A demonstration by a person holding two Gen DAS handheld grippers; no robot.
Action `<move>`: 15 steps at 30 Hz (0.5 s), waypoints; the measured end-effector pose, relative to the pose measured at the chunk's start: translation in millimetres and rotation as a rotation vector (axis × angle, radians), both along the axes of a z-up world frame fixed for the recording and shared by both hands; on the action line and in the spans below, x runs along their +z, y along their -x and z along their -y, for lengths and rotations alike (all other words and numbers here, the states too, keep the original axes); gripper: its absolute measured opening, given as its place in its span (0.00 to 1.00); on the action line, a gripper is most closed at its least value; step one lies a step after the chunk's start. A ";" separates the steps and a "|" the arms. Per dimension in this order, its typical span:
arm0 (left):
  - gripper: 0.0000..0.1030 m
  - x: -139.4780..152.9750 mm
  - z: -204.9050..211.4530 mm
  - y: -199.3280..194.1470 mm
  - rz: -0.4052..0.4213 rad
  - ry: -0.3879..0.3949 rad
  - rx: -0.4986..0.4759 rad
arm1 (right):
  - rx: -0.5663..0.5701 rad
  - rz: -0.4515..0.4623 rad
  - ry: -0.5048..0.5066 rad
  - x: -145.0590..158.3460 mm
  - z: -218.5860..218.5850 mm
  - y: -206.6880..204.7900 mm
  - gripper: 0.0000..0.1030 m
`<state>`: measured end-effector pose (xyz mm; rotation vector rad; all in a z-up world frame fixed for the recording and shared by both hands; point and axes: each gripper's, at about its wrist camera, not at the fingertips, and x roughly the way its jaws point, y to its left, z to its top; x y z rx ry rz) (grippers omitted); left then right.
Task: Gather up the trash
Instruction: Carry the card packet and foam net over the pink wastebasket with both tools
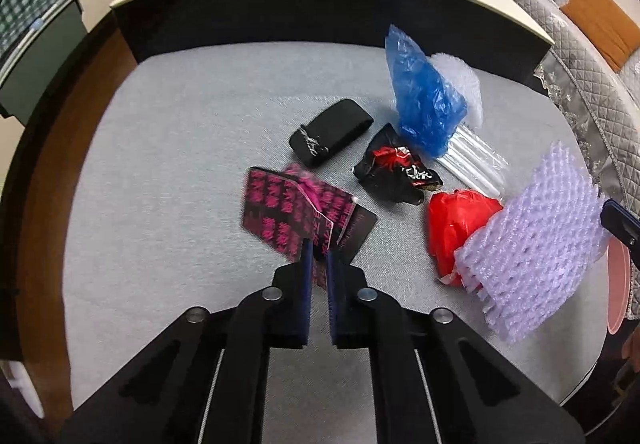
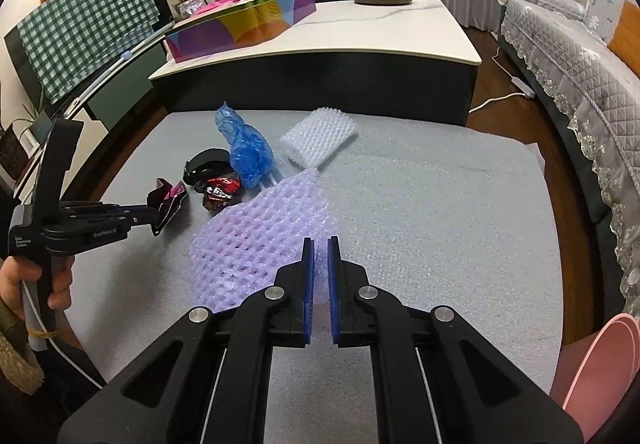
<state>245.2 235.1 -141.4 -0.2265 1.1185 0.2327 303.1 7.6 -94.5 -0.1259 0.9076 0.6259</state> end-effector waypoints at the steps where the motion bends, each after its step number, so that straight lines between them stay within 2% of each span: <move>1: 0.03 4.1 1.2 4.6 0.008 -0.006 0.002 | 0.004 0.006 -0.001 2.8 -0.3 2.0 0.07; 4: 0.00 22.1 3.9 15.8 0.045 0.025 0.009 | 0.017 0.037 -0.003 19.2 0.8 11.4 0.07; 8: 0.00 52.1 10.1 36.4 0.114 -0.004 -0.008 | 0.013 0.095 -0.035 51.5 14.0 31.5 0.07; 15: 0.00 100.4 38.5 75.6 0.200 0.033 -0.042 | -0.024 0.163 -0.056 90.2 57.0 74.9 0.06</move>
